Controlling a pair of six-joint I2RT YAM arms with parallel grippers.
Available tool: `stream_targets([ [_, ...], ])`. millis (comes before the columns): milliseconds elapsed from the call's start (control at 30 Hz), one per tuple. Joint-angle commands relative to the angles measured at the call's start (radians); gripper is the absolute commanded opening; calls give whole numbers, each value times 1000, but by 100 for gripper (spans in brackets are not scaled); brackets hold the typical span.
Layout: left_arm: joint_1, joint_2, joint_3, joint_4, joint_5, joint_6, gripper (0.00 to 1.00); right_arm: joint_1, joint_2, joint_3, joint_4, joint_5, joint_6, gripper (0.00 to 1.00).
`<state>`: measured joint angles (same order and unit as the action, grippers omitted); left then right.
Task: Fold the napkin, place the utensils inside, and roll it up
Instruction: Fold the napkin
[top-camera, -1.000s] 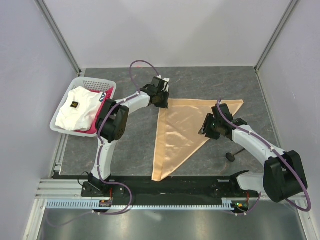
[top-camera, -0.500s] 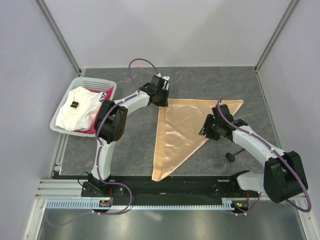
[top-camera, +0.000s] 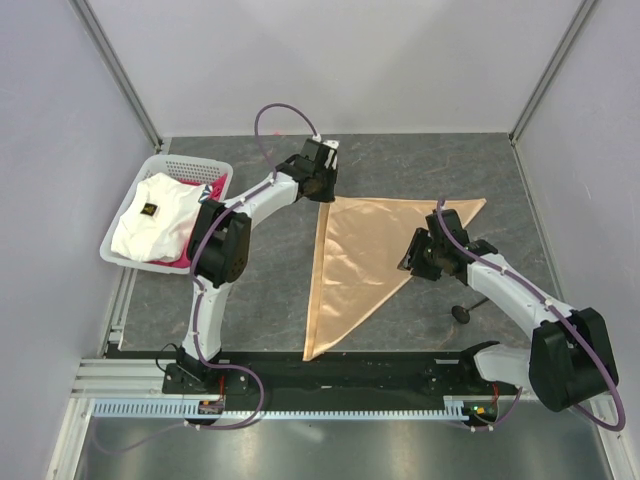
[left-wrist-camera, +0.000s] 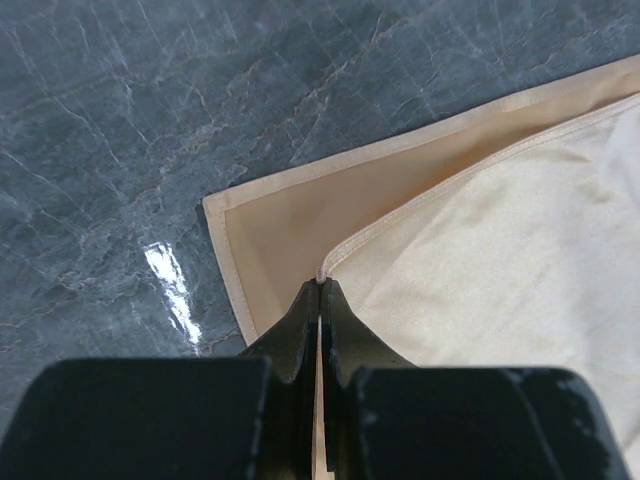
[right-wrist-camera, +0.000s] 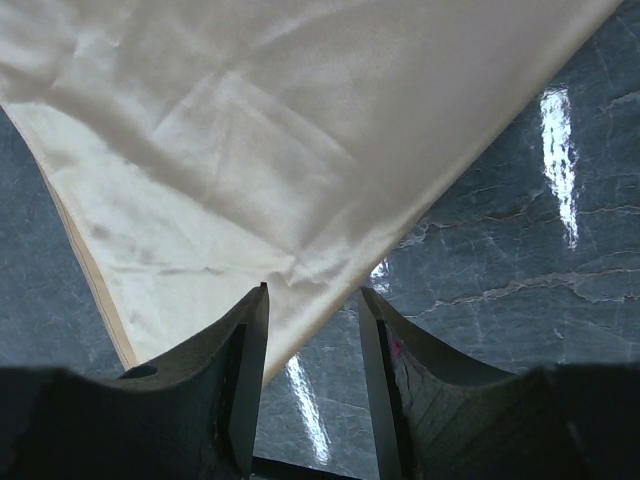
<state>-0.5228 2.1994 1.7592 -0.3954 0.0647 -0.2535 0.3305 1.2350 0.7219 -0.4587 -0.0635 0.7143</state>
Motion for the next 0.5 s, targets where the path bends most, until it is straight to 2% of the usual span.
stream_targets([
  [0, 24, -3, 85, -28, -13, 46, 2, -4, -42, -9, 11, 7, 19, 50],
  [467, 56, 71, 155, -62, 46, 46, 2, -4, -46, -13, 8, 10, 24, 50],
])
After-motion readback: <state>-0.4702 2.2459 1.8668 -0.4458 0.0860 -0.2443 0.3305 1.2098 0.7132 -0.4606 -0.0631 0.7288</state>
